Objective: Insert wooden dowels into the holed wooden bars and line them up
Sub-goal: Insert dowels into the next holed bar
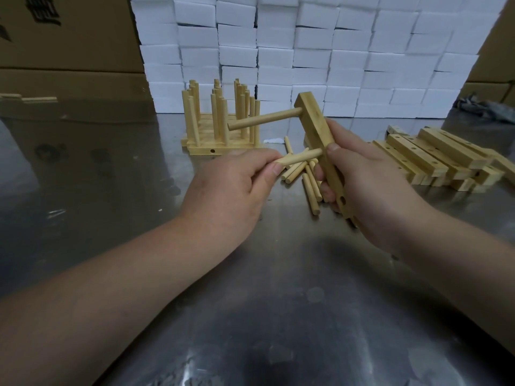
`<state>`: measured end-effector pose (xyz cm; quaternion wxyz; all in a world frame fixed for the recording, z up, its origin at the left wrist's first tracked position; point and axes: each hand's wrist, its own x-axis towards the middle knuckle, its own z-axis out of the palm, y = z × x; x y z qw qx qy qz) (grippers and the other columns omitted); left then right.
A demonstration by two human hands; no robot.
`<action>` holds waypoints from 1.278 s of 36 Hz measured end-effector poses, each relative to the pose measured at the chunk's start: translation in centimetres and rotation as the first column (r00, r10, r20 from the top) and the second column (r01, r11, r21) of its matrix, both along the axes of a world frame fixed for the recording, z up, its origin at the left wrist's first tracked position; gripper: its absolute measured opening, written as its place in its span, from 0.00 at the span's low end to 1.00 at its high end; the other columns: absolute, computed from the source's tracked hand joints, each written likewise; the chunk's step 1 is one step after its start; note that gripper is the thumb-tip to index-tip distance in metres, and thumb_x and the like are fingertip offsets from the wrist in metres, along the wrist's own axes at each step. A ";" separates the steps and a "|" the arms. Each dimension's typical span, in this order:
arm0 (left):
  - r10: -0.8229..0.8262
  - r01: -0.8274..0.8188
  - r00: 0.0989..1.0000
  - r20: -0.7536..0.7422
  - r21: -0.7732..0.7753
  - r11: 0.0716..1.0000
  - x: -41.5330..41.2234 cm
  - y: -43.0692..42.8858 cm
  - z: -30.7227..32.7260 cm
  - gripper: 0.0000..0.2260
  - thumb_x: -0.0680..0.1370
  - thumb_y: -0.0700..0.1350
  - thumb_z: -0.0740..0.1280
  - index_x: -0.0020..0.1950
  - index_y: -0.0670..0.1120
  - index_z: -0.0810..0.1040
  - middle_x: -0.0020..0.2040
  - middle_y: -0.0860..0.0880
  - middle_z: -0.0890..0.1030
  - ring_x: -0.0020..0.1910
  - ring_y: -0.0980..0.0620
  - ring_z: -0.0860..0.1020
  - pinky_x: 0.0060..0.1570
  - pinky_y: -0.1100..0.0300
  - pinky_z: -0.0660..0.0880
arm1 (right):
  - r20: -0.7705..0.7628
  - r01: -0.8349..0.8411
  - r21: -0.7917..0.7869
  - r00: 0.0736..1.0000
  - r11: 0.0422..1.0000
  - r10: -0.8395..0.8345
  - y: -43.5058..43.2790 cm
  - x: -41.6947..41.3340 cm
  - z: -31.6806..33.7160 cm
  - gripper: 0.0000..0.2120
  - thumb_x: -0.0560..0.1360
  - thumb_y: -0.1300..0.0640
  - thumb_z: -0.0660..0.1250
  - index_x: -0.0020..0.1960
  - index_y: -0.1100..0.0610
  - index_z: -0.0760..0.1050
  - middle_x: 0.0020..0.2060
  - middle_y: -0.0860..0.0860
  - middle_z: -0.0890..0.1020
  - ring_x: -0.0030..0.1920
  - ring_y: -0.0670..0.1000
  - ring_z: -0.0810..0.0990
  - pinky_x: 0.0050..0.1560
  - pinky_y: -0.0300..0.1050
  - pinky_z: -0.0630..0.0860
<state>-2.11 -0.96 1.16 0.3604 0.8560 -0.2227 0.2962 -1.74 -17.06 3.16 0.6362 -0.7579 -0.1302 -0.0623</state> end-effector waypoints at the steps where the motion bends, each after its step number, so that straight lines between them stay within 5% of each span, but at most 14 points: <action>1: -0.009 0.009 1.000 -0.004 -0.011 1.000 0.0 0.0 0.0 0.09 0.79 0.46 0.61 0.53 0.50 0.80 0.32 0.54 0.74 0.36 0.55 0.71 0.33 0.61 0.67 | 0.000 -0.007 0.008 1.000 1.000 0.007 0.0 0.0 0.0 0.19 0.81 0.58 0.51 0.57 0.38 0.74 0.32 0.51 0.72 0.29 0.49 0.66 0.28 0.42 0.63; 14: -0.052 0.041 0.990 -0.132 -0.084 0.996 0.1 0.3 -0.1 0.11 0.78 0.46 0.61 0.43 0.44 0.79 0.27 0.54 0.70 0.28 0.60 0.68 0.28 0.68 0.63 | 0.002 0.009 -0.011 1.000 1.000 -0.009 0.0 0.3 -0.7 0.18 0.81 0.57 0.52 0.63 0.40 0.72 0.30 0.49 0.72 0.28 0.46 0.67 0.27 0.38 0.66; 20: -0.049 0.024 0.972 -0.230 -0.110 0.994 0.2 0.2 -0.1 0.12 0.78 0.48 0.59 0.36 0.58 0.74 0.23 0.60 0.71 0.24 0.63 0.68 0.24 0.72 0.63 | 0.015 0.006 -0.012 1.000 1.000 -0.006 0.2 0.1 -0.7 0.18 0.81 0.58 0.52 0.58 0.38 0.73 0.30 0.49 0.71 0.28 0.47 0.66 0.28 0.39 0.65; 34: -0.113 -0.042 0.882 -0.457 -0.315 0.948 0.5 -0.1 -0.2 0.15 0.78 0.53 0.60 0.36 0.51 0.80 0.22 0.54 0.61 0.20 0.57 0.59 0.25 0.63 0.58 | -0.031 0.012 0.026 0.999 1.000 -0.012 0.5 0.0 -0.8 0.18 0.81 0.58 0.52 0.50 0.37 0.74 0.30 0.49 0.72 0.30 0.48 0.66 0.29 0.40 0.65; 37: -0.126 -0.041 0.900 -0.418 -0.369 0.929 0.9 -0.3 0.1 0.17 0.79 0.56 0.57 0.42 0.47 0.79 0.25 0.53 0.65 0.24 0.56 0.62 0.29 0.62 0.62 | -0.033 0.065 0.055 0.997 0.996 -0.063 0.7 0.0 -0.8 0.17 0.81 0.57 0.52 0.59 0.39 0.73 0.31 0.49 0.74 0.29 0.48 0.68 0.31 0.44 0.65; 41: -0.152 -0.088 0.871 -0.468 -0.452 0.888 1.6 -0.1 0.0 0.11 0.80 0.59 0.51 0.46 0.59 0.70 0.32 0.53 0.80 0.25 0.56 0.70 0.32 0.58 0.69 | -0.042 0.238 0.101 0.971 0.966 -0.235 0.1 0.8 -0.4 0.18 0.81 0.56 0.53 0.71 0.51 0.65 0.31 0.48 0.76 0.26 0.46 0.70 0.29 0.43 0.68; 44: -0.122 -0.038 0.879 -0.462 -0.322 0.946 1.5 -0.3 -0.7 0.07 0.79 0.57 0.53 0.55 0.60 0.65 0.50 0.54 0.79 0.39 0.56 0.76 0.44 0.56 0.72 | -0.119 0.377 0.170 0.925 0.910 -0.361 -1.1 1.7 0.1 0.15 0.81 0.56 0.53 0.65 0.56 0.70 0.32 0.48 0.76 0.24 0.45 0.71 0.27 0.40 0.67; 46: -0.108 0.079 0.897 -0.428 -0.084 0.993 1.2 -1.0 -1.2 0.18 0.78 0.56 0.56 0.67 0.60 0.62 0.65 0.55 0.71 0.57 0.58 0.71 0.57 0.58 0.66 | -0.199 0.429 0.219 0.899 0.876 -0.390 -1.5 2.3 0.4 0.12 0.81 0.56 0.53 0.58 0.57 0.73 0.32 0.49 0.77 0.22 0.45 0.72 0.27 0.40 0.68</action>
